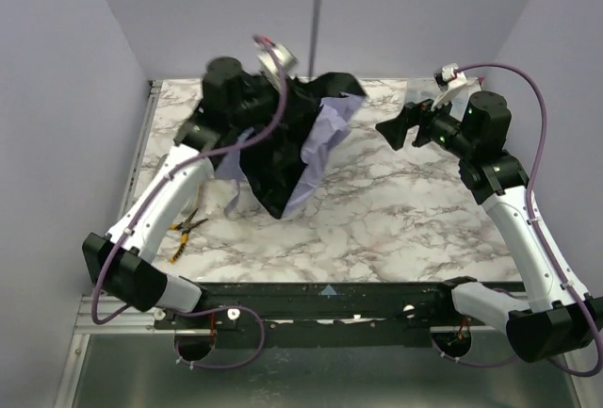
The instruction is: Open the umbrella
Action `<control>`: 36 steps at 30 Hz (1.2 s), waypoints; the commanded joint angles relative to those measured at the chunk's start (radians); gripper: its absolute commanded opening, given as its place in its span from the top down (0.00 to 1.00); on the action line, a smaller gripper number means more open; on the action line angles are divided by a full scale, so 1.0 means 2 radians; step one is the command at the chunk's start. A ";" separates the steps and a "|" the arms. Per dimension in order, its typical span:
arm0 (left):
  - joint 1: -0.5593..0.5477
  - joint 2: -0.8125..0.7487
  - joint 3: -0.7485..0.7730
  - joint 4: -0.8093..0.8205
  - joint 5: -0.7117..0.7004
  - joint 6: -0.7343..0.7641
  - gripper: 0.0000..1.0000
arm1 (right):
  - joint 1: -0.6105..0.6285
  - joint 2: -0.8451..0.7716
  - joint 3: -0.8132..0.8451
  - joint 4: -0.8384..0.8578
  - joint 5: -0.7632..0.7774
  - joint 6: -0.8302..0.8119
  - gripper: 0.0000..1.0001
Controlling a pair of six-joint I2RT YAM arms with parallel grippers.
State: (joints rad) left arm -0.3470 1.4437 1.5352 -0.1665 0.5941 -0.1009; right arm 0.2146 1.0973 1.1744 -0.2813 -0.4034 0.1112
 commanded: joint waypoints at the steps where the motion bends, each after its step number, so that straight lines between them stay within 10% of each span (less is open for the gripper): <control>1: -0.162 -0.091 -0.078 0.017 0.070 0.061 1.00 | -0.002 0.000 -0.003 0.002 -0.023 -0.004 0.00; 7: -0.015 0.022 0.065 -0.013 0.045 -0.038 1.00 | -0.002 -0.002 -0.004 -0.001 -0.057 -0.008 0.00; 11: -0.104 -0.007 0.042 -0.013 0.081 -0.031 1.00 | -0.002 0.003 -0.010 0.015 -0.123 -0.003 0.02; 36: -0.138 0.014 0.031 -0.013 0.153 0.008 1.00 | 0.033 0.054 0.063 0.200 -0.259 0.117 0.24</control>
State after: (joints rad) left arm -0.6136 1.4700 1.5635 -0.2249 0.8398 -0.1268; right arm 0.2424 1.1927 1.2518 0.0399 -0.8642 0.2993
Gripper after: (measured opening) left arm 0.112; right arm 0.758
